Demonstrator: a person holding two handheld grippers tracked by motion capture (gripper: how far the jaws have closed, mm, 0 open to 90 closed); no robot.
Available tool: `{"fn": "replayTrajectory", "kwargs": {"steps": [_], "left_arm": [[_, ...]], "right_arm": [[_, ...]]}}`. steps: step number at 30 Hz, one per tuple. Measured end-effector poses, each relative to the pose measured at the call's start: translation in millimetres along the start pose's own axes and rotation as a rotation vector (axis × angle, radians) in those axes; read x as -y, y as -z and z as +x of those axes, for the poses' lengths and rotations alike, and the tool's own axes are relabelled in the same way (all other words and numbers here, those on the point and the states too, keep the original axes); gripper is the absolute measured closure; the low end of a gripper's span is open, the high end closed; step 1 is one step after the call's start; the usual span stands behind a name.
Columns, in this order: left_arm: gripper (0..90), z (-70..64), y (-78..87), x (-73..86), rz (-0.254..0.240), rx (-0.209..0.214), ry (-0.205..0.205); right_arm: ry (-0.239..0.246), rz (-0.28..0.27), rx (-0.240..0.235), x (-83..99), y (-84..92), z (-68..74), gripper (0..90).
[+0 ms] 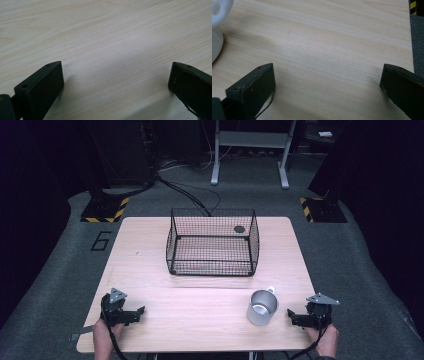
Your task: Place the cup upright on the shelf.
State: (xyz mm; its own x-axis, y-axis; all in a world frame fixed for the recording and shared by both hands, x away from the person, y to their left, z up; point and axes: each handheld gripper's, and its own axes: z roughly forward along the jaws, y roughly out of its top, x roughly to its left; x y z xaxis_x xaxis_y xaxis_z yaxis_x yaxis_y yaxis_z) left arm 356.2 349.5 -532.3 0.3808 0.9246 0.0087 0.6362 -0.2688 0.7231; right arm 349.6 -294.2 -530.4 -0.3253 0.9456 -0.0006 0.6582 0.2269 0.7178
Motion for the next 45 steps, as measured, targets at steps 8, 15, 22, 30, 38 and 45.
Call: {"fn": "replayTrajectory", "kwargs": {"steps": [8,15,22,30,38,45], "left_arm": [[0.2,-0.2,-0.2,0.0,-0.003,-0.001,0.004],[0.2,-0.4,-0.5,-0.1,-0.005,-0.003,0.006],[0.2,-0.5,-0.8,0.0,-0.008,-0.004,0.007],[0.2,-0.4,-0.5,-0.3,-0.002,-0.004,0.005],[0.2,-0.6,-0.3,-0.3,-0.002,-0.004,0.004],[0.3,-1.1,-0.6,0.0,-0.009,-0.007,0.005]], "right_arm": [[0.001,0.003,0.000,-0.2,0.0,-0.4,0.0],[0.000,0.008,0.000,-1.4,-0.2,-0.5,0.0],[0.007,0.005,-0.024,-3.0,0.4,-0.1,0.3],[0.024,-0.024,-0.061,-17.0,14.1,7.0,0.0],[0.053,-0.078,-0.106,-36.0,33.7,17.0,0.0],[0.073,-0.128,-0.152,-51.8,51.3,25.1,0.0]]}}
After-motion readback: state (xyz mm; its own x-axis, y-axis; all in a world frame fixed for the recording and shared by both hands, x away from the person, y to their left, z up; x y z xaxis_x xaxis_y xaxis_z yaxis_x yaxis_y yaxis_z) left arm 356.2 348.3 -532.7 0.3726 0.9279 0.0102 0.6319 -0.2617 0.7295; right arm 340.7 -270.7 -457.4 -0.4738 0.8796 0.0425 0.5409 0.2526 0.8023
